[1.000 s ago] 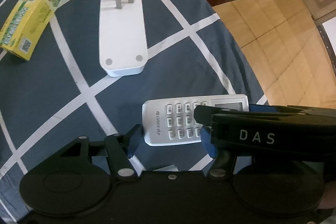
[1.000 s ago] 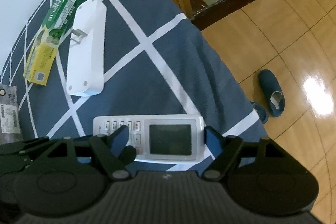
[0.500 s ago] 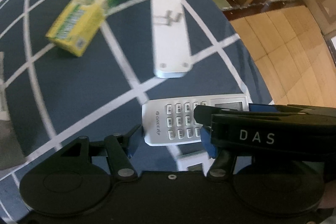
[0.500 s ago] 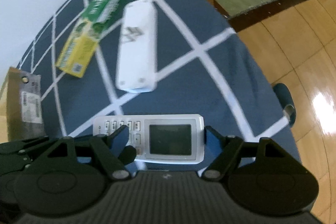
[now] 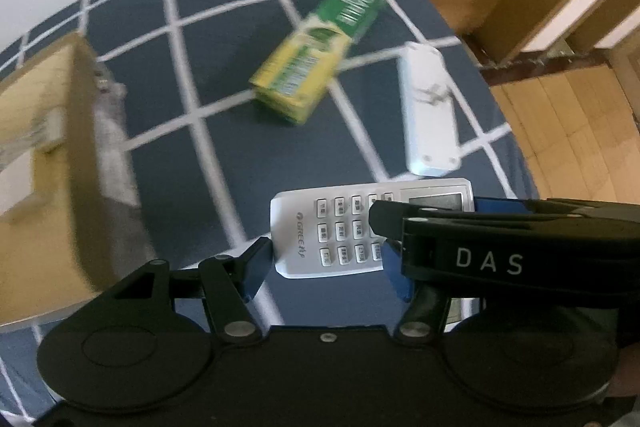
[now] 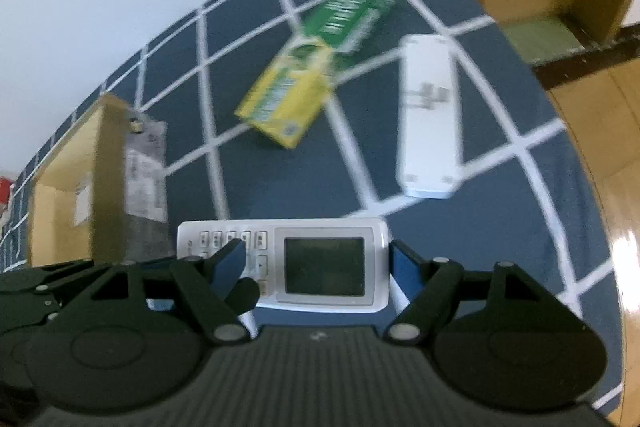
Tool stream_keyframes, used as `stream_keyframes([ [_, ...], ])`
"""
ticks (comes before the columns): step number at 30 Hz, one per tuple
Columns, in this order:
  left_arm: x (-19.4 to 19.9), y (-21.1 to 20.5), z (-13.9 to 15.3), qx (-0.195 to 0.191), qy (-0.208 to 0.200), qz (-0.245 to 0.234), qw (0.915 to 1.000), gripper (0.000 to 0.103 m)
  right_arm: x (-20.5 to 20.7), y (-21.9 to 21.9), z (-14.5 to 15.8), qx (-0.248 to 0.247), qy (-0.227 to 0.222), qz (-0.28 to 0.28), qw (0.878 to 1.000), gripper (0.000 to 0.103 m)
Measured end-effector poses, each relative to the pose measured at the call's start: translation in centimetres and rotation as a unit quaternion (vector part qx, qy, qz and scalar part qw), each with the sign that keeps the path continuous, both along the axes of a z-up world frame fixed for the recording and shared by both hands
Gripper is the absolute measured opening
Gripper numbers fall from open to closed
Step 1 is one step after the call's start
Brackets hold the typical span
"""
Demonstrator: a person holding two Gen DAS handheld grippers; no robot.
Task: Organize objects
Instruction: 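Lift the phone handset with both grippers and carry it over the box, then lower the phone handset with both grippers into the box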
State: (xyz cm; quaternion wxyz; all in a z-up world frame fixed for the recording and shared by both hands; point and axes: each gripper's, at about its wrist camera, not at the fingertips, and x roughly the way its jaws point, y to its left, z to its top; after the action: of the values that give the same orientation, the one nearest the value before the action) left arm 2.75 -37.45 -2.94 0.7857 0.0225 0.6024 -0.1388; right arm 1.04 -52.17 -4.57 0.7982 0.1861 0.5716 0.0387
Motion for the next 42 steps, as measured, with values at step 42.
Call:
stream_keyframes([
  [42,7.6,33.4,2.7,0.012,-0.026,0.148,0.9885,0.059,11.2,34.4,2.0,0.015,-0.029,0.158,0.987,0.077],
])
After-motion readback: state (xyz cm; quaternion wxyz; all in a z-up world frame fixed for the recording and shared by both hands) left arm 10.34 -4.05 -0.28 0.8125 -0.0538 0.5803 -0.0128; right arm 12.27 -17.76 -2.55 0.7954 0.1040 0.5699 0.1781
